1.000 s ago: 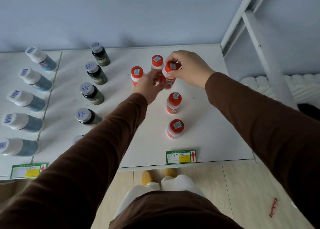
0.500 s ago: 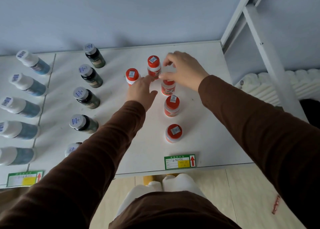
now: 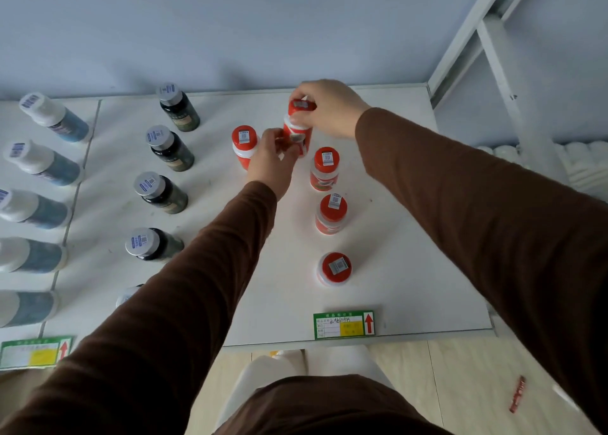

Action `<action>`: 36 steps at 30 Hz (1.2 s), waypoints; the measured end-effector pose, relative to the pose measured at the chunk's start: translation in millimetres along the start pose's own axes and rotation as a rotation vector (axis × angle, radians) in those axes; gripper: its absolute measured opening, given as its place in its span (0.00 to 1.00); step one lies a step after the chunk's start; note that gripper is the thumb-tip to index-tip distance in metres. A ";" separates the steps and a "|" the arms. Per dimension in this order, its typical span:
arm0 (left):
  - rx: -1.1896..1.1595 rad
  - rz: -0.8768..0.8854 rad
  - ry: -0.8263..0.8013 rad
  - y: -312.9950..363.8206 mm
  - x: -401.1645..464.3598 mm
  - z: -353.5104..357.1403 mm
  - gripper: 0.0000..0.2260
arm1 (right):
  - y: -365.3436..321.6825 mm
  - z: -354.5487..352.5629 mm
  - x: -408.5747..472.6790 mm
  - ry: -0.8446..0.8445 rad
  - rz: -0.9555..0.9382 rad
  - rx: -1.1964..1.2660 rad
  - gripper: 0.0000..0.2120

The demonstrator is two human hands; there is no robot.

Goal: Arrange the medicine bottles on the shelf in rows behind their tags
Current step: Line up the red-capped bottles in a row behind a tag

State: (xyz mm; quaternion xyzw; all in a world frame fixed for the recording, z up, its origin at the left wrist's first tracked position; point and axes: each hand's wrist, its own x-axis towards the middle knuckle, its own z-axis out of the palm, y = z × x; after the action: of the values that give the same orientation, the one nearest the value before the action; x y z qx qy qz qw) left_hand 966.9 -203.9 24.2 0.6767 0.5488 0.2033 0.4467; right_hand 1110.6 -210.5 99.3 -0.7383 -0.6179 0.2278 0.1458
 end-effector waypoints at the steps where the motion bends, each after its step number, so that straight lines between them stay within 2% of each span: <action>1: -0.123 -0.009 -0.019 3.1 -0.3 -4.1 0.15 | 0.2 -7.0 0.2 0.009 0.035 0.081 0.18; 6: -0.888 -0.130 -0.254 16.7 -2.7 -31.1 0.15 | -8.5 -32.1 -3.6 0.075 0.138 0.312 0.23; 8: -1.082 -0.181 -0.304 17.7 -3.1 -39.6 0.15 | -16.0 -37.9 -5.9 0.103 0.131 0.343 0.25; 13: -1.222 -0.270 -0.364 15.3 -5.7 -49.0 0.22 | -28.9 -44.0 -12.5 0.109 0.096 0.348 0.25; 16: -1.198 -0.247 -0.369 15.3 -6.3 -50.2 0.20 | -27.3 -44.4 -14.9 0.106 0.087 0.336 0.24; 19: -1.076 -0.135 -0.366 19.9 -5.4 -45.6 0.17 | -19.5 -45.4 -15.6 0.078 0.069 0.330 0.23; 22: -0.856 0.001 -0.328 28.5 -2.2 -36.9 0.15 | -9.1 -45.6 -14.3 0.086 0.026 0.305 0.20; 24: -0.564 0.058 -0.236 34.8 3.0 -30.4 0.15 | -2.4 -42.9 -14.0 0.095 -0.010 0.228 0.18; 26: -0.163 0.129 -0.118 37.7 10.0 -24.5 0.16 | 5.4 -36.5 -14.9 0.091 -0.018 0.124 0.19; 29: 0.264 0.170 -0.082 38.7 16.5 -18.5 0.19 | 16.4 -22.4 -16.9 0.080 -0.005 -0.002 0.19; 32: 0.460 0.197 -0.059 37.1 16.9 -13.9 0.21 | 25.9 -8.0 -17.2 0.076 0.021 -0.080 0.19; 36: 0.569 0.234 -0.055 34.6 15.0 -10.4 0.22 | 32.5 5.1 -16.6 0.075 0.026 -0.125 0.19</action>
State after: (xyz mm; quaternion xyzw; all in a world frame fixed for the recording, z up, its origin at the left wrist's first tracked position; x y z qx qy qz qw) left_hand 983.0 -186.1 55.0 0.8384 0.4899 0.0733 0.2275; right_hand 1133.3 -233.4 81.4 -0.7620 -0.6152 0.1630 0.1195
